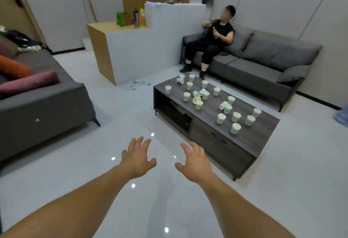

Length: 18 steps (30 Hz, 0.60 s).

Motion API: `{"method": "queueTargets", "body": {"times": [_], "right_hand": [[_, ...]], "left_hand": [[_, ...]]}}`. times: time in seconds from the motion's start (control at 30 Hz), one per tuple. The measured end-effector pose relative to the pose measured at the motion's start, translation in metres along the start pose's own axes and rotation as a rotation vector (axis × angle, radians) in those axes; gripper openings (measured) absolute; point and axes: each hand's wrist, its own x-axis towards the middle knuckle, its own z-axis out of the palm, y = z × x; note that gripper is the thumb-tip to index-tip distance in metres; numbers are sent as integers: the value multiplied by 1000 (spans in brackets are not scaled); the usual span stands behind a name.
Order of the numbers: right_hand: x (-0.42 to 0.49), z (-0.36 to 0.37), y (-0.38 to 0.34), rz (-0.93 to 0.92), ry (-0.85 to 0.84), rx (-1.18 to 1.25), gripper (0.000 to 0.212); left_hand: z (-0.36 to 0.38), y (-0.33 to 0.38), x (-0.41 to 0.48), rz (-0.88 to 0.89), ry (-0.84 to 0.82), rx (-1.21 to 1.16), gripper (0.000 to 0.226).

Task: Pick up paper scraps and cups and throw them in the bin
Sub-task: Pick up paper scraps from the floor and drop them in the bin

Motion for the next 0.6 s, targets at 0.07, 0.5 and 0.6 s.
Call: {"method": "queueTargets", "body": {"times": [0.07, 0.5, 0.6], "right_hand": [[45, -9, -13, -64, 2, -10, 79], [278, -1, -134, -242, -79, -81, 78], [331, -6, -163, -216, -77, -86, 78]], "left_hand": [[-19, -5, 32, -46, 44, -7, 77], [-79, -117, 234, -195, 57, -102, 78], [-104, -145, 288, -170, 56, -120, 77]]}}
